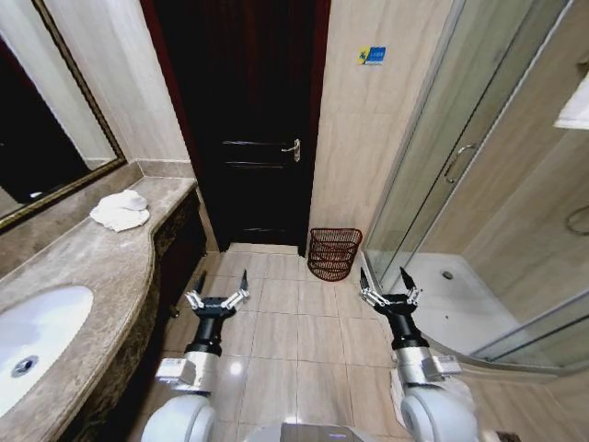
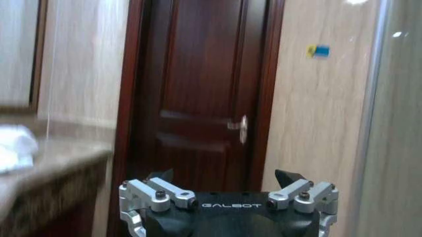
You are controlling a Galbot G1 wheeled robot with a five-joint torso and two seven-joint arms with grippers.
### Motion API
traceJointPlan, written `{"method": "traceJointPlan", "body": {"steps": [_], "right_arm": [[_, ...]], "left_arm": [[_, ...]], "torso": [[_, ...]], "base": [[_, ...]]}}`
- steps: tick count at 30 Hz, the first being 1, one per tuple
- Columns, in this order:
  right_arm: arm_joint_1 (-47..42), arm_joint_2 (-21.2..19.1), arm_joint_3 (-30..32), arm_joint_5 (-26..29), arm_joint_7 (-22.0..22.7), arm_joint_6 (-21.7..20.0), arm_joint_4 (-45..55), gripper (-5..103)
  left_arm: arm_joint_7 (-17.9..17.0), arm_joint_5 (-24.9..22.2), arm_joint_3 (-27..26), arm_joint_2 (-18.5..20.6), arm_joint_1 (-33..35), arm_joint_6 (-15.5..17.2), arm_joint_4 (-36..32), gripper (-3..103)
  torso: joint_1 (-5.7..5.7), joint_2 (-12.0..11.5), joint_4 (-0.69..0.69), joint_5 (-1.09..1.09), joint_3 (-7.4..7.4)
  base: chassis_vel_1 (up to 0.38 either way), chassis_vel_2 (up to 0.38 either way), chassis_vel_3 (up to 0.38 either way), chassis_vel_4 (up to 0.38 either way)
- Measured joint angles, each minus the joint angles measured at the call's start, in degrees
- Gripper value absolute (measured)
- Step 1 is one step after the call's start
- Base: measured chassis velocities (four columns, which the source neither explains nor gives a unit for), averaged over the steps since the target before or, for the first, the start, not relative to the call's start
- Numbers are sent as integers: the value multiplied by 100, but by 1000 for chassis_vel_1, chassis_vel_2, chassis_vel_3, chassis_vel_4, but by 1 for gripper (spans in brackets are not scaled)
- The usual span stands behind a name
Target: Discard the used towel into the hamper.
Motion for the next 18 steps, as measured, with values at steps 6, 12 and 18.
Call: {"method": "traceJointPlan", "body": {"steps": [6, 12, 18], "right_arm": [[21, 65, 51, 0, 47, 80, -9, 100], [186, 26, 69, -11, 250, -113, 58, 100], [330, 9, 69, -5, 251, -146, 1, 100]], "left_arm": [[-93, 9, 180, -45, 62, 213, -84, 100], [-125, 479, 143, -48, 121, 823, -239, 100], [39, 766, 94, -48, 71, 956, -232, 100]], "torso": [[0, 0, 0, 1, 0], [0, 0, 0, 1, 0], [0, 0, 0, 1, 0]], "base": [[0, 0, 0, 0], [0, 0, 0, 0], [0, 0, 0, 0]]}}
